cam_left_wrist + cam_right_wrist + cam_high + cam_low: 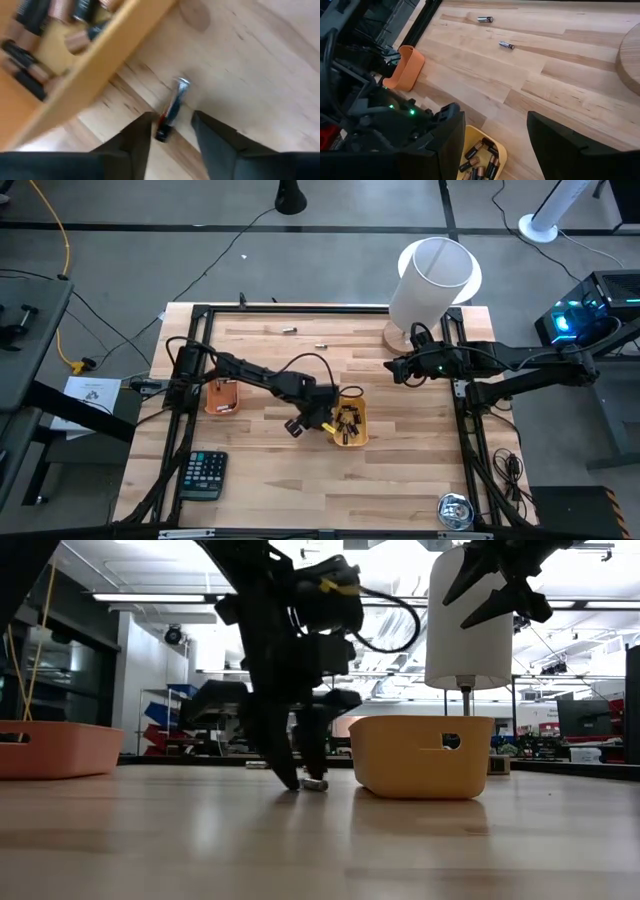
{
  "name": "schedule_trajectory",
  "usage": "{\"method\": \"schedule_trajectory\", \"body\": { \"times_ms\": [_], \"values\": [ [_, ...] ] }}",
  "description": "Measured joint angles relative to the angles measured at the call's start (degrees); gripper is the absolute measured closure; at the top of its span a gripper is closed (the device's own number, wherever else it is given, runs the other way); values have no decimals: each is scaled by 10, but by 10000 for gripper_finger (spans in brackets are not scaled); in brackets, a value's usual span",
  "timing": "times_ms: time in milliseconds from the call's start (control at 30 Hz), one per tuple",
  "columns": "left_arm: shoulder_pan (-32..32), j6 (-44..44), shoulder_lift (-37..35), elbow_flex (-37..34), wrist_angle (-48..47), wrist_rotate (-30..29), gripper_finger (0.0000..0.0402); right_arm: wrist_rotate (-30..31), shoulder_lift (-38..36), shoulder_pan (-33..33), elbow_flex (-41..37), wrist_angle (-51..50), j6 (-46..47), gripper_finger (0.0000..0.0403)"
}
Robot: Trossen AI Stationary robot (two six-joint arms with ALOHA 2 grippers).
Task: Sort batteries
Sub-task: Put the silver battery into the orange bin
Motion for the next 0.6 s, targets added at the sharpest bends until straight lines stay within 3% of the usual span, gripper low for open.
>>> {"method": "schedule_trajectory", "body": {
  "times_ms": [200,400,600],
  "values": [
    [0,-69,-8,-1,-40,17,379,0,0,0,0,0,-2,194],
    [46,-182,-39,-31,-90,32,388,0,0,0,0,0,-2,194],
    [133,-278,-170,-142,-60,-5,396,2,0,0,0,0,-2,194]
  ]
}}
